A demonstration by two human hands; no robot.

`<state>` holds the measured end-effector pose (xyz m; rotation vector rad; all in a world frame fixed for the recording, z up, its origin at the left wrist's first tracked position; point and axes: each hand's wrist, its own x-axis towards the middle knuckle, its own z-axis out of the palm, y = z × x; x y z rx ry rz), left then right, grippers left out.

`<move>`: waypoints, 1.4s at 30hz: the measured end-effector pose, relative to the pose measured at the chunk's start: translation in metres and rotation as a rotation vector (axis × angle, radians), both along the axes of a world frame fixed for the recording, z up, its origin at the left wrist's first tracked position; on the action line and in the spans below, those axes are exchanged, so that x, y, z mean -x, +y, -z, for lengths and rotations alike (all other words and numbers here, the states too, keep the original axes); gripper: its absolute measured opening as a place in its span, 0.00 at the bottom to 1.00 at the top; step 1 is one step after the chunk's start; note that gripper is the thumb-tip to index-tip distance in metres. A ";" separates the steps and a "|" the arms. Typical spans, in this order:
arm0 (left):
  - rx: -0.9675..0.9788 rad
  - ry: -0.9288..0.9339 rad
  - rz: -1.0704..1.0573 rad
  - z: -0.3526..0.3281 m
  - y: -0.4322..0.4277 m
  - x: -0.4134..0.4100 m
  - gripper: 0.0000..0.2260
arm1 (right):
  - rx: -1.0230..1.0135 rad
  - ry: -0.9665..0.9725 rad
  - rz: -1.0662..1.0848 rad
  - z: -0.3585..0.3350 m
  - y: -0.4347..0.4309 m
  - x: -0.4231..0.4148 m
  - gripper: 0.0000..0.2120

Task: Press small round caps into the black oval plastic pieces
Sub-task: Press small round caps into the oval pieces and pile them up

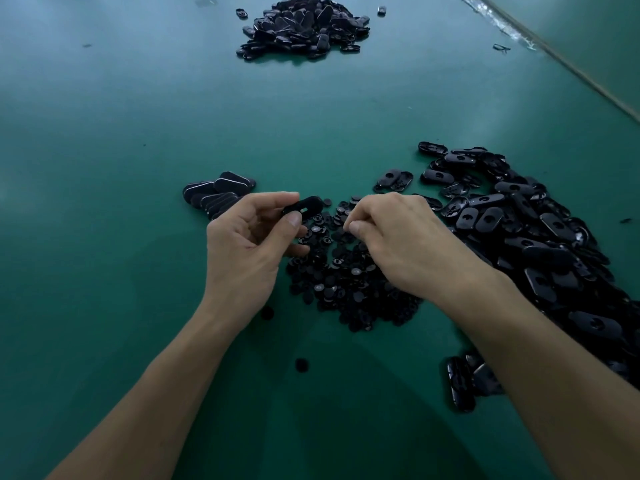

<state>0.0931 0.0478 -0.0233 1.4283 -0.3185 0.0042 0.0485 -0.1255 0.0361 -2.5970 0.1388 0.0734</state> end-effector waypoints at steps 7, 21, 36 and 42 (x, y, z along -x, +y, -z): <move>-0.016 0.021 -0.002 0.001 0.000 0.000 0.10 | -0.136 -0.079 -0.005 0.002 0.000 0.001 0.08; -0.048 0.017 0.048 -0.003 -0.001 0.003 0.06 | -0.283 -0.334 0.019 0.004 0.025 0.001 0.07; -0.061 0.000 0.083 -0.005 -0.002 0.005 0.08 | -0.314 -0.345 0.110 0.007 0.030 0.004 0.05; -0.074 -0.006 0.085 -0.004 -0.002 0.005 0.09 | -0.319 -0.318 0.098 0.009 0.029 0.004 0.06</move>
